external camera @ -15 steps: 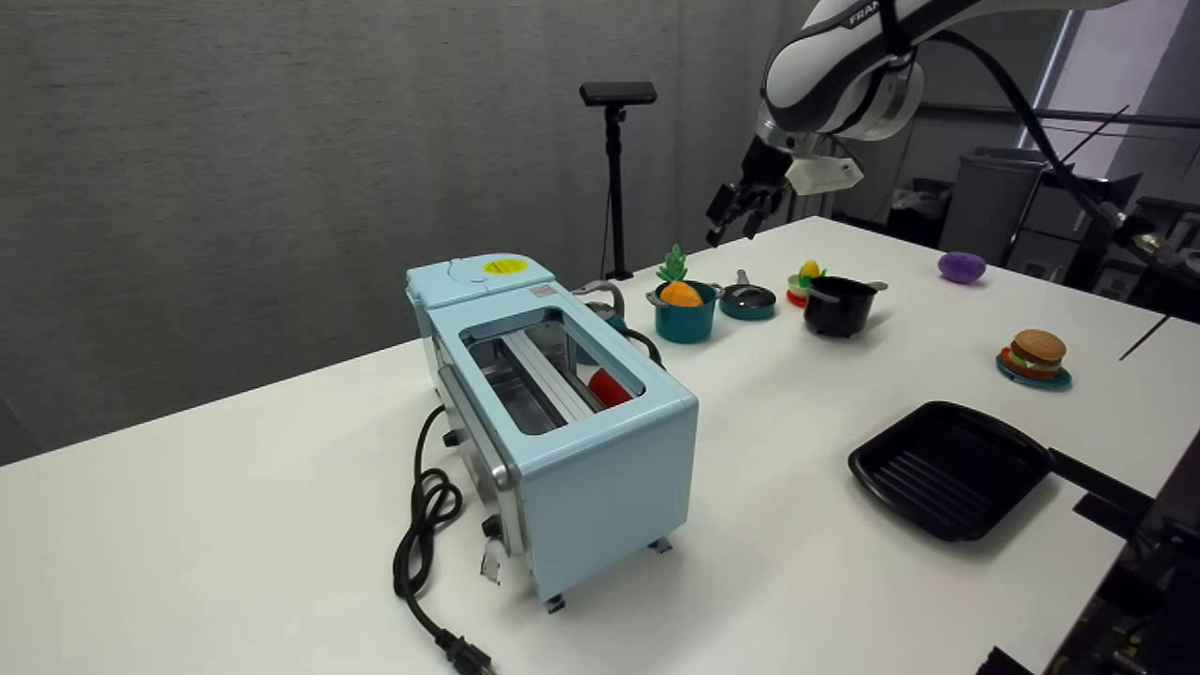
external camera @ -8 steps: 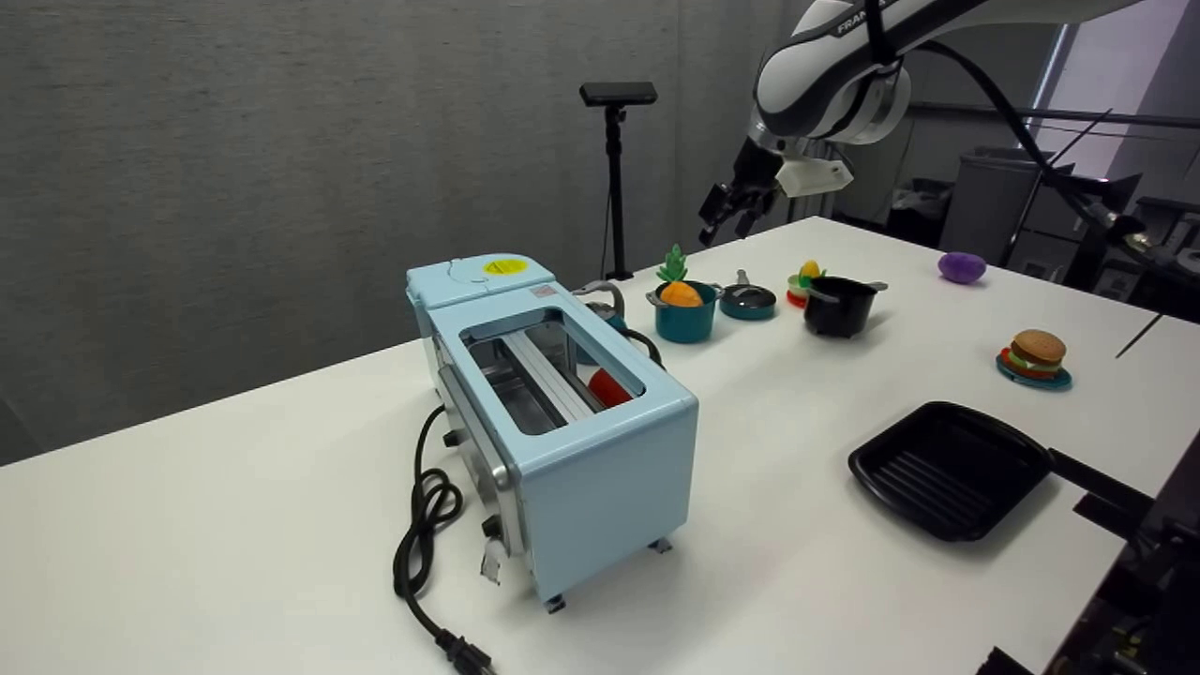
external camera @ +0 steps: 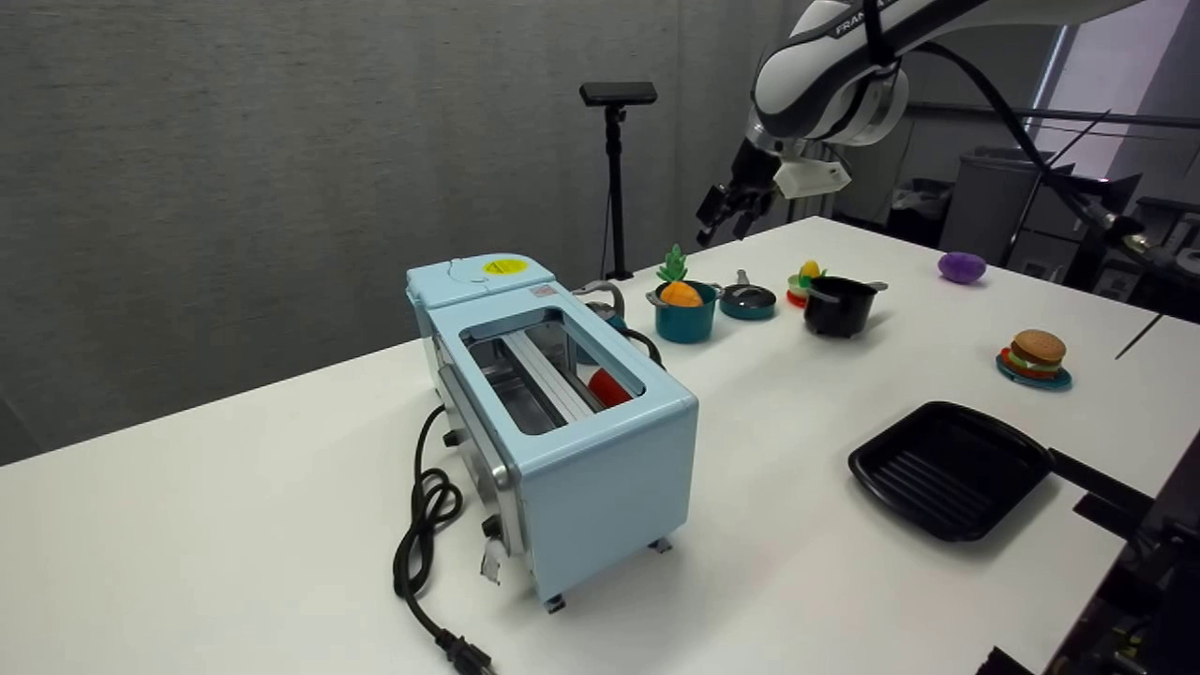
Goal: Take the pineapple plush toy out of the blue pot and put it on the counter
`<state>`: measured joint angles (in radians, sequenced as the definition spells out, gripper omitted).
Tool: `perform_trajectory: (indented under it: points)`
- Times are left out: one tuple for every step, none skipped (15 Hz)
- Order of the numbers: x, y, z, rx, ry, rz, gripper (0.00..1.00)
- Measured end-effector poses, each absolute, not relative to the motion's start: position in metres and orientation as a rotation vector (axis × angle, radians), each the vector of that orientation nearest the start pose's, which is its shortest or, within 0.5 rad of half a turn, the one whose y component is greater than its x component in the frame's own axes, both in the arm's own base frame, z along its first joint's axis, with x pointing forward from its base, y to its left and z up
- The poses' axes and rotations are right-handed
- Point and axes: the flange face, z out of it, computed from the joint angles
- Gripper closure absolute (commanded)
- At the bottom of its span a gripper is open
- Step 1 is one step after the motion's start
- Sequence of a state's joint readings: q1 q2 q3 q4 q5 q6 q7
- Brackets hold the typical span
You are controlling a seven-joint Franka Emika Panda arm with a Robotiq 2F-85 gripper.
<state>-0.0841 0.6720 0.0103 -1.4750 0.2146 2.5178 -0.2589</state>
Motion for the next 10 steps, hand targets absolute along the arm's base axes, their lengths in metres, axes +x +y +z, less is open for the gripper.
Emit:
perform_trajectory:
  points:
    - [0.747, -0.058, 0.319, -2.987, -0.049, -0.589, 0.00]
    - [0.749, -0.058, 0.317, -2.992, -0.056, -0.588, 0.00]
    - [0.751, -0.059, 0.313, -2.999, -0.060, -0.588, 0.00]
    - [0.753, -0.060, 0.309, -3.009, -0.063, -0.588, 0.00]
    - [0.757, -0.062, 0.304, -3.020, -0.070, -0.597, 0.00]
    - [0.761, -0.064, 0.299, -3.031, -0.075, -0.612, 0.00]
    - [0.766, -0.066, 0.293, -3.040, -0.081, -0.634, 0.00]
    - [0.772, -0.067, 0.286, -3.046, -0.091, -0.657, 0.00]
    - [0.778, -0.067, 0.280, -3.051, -0.100, -0.681, 0.00]
    - [0.784, -0.067, 0.274, -3.051, -0.107, -0.708, 0.00]
